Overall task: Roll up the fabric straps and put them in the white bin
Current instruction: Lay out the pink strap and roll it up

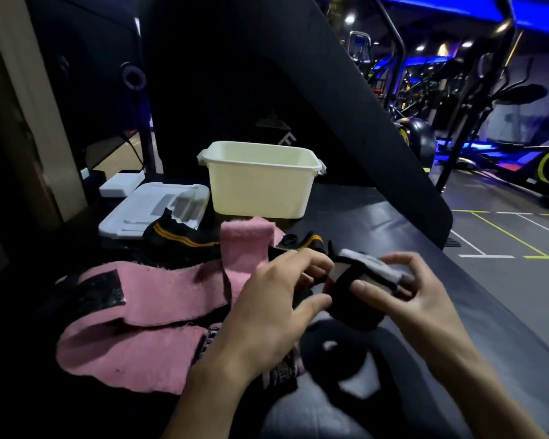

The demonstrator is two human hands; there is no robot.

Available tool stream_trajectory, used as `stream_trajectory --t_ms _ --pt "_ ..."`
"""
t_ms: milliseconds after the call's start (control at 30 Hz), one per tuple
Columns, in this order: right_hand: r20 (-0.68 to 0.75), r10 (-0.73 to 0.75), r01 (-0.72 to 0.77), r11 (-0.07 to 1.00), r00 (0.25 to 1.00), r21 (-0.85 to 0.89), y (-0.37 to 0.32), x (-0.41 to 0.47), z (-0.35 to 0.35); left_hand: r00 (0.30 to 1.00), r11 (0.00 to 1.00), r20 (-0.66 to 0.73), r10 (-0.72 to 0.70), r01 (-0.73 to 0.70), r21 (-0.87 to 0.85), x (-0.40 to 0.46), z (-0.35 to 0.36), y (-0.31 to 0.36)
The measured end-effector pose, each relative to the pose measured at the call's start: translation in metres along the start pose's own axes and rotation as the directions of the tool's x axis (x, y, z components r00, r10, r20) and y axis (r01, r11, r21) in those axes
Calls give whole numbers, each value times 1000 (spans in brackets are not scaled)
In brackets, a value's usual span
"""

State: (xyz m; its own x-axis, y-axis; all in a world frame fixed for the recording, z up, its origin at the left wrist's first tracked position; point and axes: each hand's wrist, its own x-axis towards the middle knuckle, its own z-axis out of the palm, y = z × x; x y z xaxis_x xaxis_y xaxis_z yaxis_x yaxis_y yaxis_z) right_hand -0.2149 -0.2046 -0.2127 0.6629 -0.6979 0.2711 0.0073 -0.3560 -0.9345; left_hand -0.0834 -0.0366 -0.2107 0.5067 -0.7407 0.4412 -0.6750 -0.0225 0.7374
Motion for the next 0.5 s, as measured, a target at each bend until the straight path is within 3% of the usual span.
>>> stream_trajectory --t_ms 200,367,500 --pt "-73 -116 108 988 991 -114 -33 109 26 982 957 -188 -35 88 278 -5 -30 -15" --pt "3 -53 51 950 999 -309 -33 178 66 921 926 -363 -142 253 280 -4 -49 -23" --pt "23 6 8 835 1000 -550 -13 199 88 900 915 -355 -254 342 213 -1 -57 -30"
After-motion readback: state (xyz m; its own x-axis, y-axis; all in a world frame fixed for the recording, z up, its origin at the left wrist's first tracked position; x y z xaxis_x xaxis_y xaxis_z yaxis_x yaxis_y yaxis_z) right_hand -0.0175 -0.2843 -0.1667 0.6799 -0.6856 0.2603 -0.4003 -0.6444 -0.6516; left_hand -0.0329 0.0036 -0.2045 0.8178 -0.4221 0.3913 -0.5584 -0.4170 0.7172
